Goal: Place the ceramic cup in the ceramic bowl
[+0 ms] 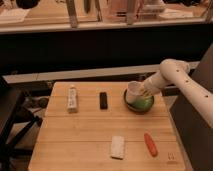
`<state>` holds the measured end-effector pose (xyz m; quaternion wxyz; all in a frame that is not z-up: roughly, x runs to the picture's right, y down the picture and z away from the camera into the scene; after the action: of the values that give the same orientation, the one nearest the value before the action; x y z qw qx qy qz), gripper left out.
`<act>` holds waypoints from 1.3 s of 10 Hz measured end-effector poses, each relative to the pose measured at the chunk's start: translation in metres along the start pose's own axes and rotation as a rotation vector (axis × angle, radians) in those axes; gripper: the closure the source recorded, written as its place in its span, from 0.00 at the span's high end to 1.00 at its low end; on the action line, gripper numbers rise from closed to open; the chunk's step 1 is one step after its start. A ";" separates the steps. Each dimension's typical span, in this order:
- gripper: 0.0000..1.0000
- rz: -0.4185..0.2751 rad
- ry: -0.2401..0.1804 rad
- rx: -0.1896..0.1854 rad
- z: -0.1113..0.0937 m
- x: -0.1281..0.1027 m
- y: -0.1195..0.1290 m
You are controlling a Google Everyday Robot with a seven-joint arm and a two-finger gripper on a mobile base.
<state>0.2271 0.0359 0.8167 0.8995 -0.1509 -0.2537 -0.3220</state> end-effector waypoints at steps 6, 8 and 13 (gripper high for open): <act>0.00 0.018 0.003 0.001 0.001 0.004 0.004; 0.03 0.024 0.005 0.002 0.001 0.006 0.005; 0.14 0.033 0.009 0.004 0.001 0.008 0.007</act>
<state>0.2368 0.0371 0.8213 0.9062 -0.1519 -0.2475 -0.3073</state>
